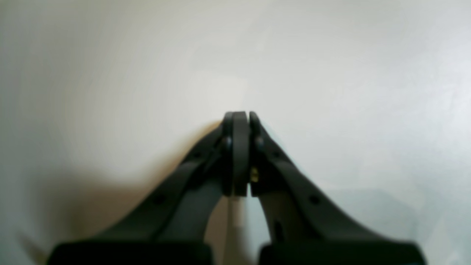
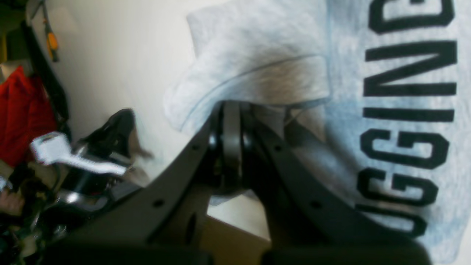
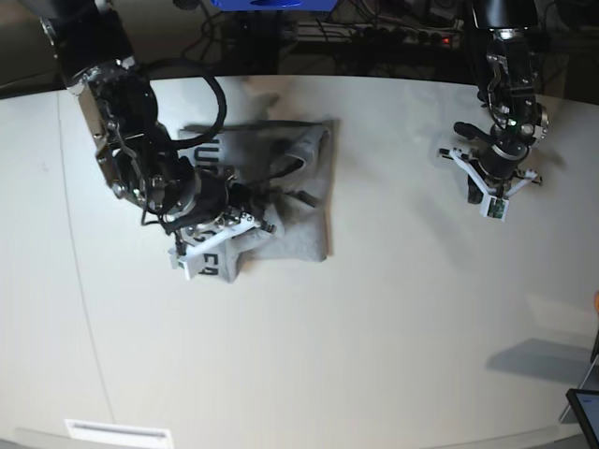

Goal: Fold the T-shirt properly
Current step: 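Press the right gripper onto the folded bundle's printed side, then grasp the loose fabric on the bundle with the left gripper and tuck it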

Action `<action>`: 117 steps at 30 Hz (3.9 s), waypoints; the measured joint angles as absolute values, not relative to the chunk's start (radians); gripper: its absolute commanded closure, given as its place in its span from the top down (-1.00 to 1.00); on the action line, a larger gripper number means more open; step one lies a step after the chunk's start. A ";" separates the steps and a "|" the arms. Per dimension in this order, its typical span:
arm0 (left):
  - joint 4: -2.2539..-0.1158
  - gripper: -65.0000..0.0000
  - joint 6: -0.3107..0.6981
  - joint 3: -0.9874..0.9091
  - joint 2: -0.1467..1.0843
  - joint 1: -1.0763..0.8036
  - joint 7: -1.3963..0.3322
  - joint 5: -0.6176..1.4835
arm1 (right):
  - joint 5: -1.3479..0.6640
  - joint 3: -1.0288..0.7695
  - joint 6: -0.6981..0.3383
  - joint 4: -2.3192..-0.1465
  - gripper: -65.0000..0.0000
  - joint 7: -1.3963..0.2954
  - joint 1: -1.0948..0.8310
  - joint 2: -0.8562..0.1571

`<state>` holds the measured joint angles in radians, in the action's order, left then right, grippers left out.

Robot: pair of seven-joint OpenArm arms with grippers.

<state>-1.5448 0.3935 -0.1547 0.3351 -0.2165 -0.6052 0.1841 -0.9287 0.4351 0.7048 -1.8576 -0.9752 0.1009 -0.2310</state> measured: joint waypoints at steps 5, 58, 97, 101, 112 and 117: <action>-1.545 -1.00 0.393 -0.155 0.335 -0.216 -0.605 0.184 | -0.933 0.492 0.705 -1.814 -0.99 -0.976 0.121 -0.226; -1.952 -0.01 0.583 -0.022 0.159 -0.070 -0.847 0.628 | -0.873 0.181 0.705 -1.972 0.12 -0.947 -0.125 -0.429; -1.695 0.00 0.577 0.217 0.111 0.042 -0.837 0.627 | -0.884 0.184 0.701 -1.967 0.12 -0.950 -0.117 -0.424; -1.666 -0.02 0.577 0.216 0.096 0.051 -0.834 0.630 | -0.884 0.184 0.701 -1.967 0.12 -0.951 -0.117 -0.424; -1.605 -1.00 0.577 0.246 0.092 0.075 -0.831 0.627 | -0.884 0.184 0.701 -1.967 0.12 -0.950 -0.117 -0.427; -1.605 -1.00 0.577 0.205 0.103 0.074 -0.832 0.627 | -0.884 0.184 0.701 -1.967 0.12 -0.950 -0.117 -0.427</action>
<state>-1.6051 0.5766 0.2050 0.1028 0.0742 -0.8322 0.6266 -0.8837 0.1837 0.7013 -1.9671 -0.9504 -0.1169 -0.4271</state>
